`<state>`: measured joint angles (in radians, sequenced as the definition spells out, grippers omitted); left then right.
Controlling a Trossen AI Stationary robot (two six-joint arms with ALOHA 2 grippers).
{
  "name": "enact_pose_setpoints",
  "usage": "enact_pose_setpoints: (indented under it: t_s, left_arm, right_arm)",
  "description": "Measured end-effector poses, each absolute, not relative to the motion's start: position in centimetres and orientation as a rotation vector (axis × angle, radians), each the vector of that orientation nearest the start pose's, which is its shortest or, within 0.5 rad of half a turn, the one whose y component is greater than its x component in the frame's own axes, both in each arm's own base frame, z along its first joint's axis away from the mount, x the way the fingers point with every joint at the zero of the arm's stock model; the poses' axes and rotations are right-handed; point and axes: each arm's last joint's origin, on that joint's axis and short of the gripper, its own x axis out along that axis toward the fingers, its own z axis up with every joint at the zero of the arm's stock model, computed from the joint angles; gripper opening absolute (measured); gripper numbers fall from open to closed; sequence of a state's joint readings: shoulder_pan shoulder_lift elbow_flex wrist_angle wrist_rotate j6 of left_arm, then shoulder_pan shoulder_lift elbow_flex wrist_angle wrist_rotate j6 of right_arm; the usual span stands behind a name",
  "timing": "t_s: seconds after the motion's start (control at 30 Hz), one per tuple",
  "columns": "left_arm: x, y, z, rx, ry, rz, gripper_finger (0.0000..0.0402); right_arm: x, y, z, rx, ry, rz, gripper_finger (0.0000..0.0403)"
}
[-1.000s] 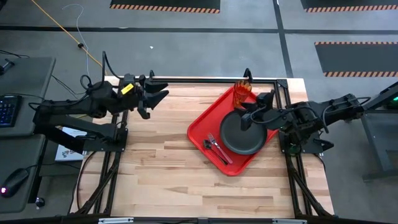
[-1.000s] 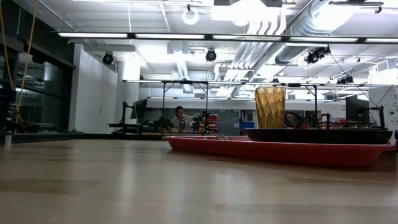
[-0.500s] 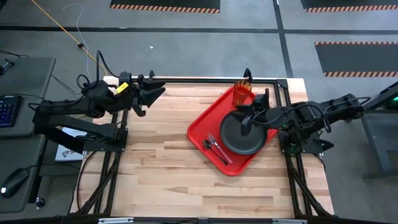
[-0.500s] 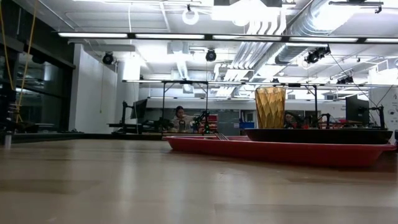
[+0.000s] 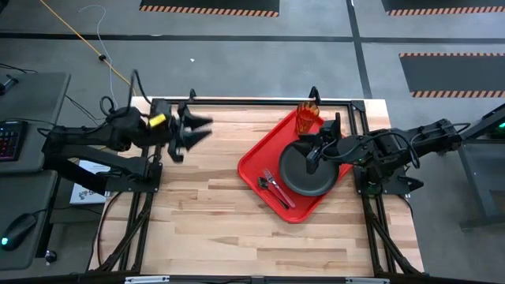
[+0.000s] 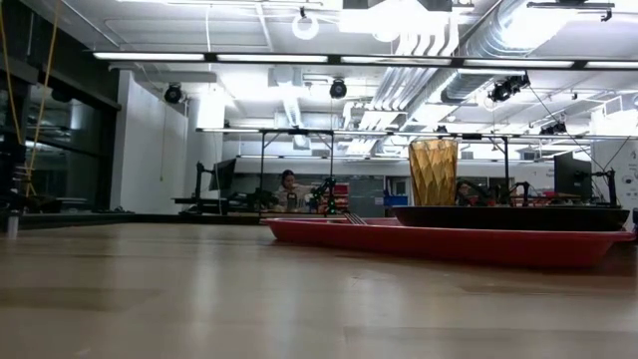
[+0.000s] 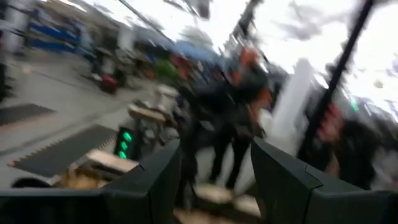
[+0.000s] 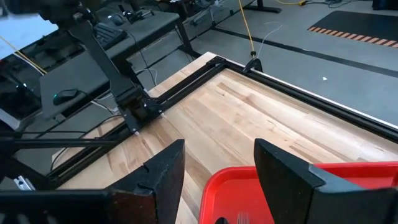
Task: Pick and place plate/cup/fork/spoon on tray
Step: Return to Home Position
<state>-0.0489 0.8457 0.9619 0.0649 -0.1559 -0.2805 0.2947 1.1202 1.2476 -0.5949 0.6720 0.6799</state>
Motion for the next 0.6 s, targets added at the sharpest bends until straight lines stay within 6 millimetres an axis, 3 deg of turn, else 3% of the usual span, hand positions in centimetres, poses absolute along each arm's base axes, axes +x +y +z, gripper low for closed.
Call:
enact_pose_setpoints:
  t_s: [0.23,0.33,0.5,0.6]
  left_arm:
    - [16.7,-2.0,38.4,-0.195,-0.1,-0.002,0.0165]
    - [15.6,-1.9,36.5,-0.195,-0.14,0.01,0.0123]
    - [13.3,-1.4,33.6,-0.178,-0.189,0.017,0.0017]
    - [12.1,-1.2,31.7,-0.192,-0.192,0.016,0.0011]
  right_arm:
    - [21.7,4.7,39.1,0.443,0.271,-0.491,0.0183]
    - [21.7,4.7,39.1,0.453,0.268,-0.493,0.0183]
    - [21.7,4.7,39.1,0.471,0.264,-0.496,0.0183]
    - [21.7,4.7,39.1,0.473,0.263,-0.496,0.0183]
